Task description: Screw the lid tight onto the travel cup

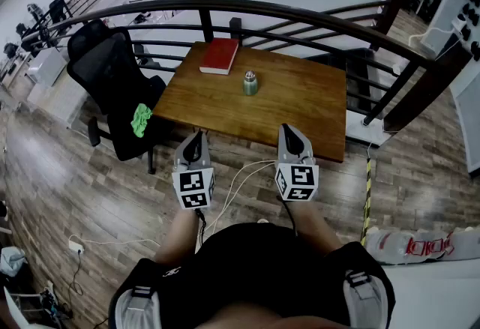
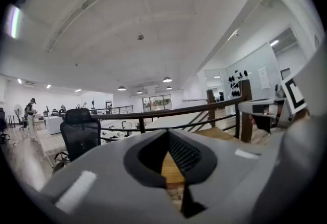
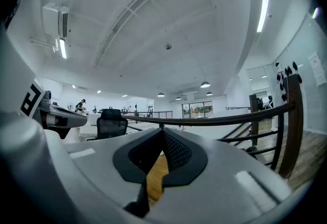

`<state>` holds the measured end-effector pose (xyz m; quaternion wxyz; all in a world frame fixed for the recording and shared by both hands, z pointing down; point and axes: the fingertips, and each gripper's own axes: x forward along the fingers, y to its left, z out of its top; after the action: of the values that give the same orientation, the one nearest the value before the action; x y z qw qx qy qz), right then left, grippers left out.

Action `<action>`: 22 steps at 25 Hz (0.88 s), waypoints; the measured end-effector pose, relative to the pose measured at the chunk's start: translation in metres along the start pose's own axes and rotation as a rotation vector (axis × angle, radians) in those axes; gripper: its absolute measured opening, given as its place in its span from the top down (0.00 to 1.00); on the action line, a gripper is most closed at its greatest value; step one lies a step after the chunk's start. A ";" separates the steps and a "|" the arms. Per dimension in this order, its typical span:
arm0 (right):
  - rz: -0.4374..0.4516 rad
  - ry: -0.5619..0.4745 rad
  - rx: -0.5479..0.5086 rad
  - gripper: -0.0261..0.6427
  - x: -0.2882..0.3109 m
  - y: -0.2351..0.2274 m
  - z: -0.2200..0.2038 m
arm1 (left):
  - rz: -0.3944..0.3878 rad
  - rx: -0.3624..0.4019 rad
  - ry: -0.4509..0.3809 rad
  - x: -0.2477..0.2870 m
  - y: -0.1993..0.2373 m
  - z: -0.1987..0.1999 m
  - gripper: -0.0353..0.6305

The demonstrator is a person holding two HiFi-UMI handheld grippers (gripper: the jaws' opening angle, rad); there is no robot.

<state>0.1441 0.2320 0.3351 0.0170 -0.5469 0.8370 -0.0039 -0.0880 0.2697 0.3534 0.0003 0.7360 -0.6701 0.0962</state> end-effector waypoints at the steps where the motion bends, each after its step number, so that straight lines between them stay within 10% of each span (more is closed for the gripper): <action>1: -0.003 0.003 -0.001 0.96 -0.001 -0.002 -0.001 | 0.001 -0.001 0.003 0.000 -0.001 0.000 0.87; 22: 0.000 -0.045 0.002 0.96 -0.011 -0.067 0.005 | 0.041 -0.029 0.018 0.016 -0.042 -0.002 0.87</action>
<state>0.2098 0.2154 0.3322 0.0365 -0.5469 0.8363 0.0077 -0.0451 0.2581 0.3631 0.0152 0.7210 -0.6864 0.0932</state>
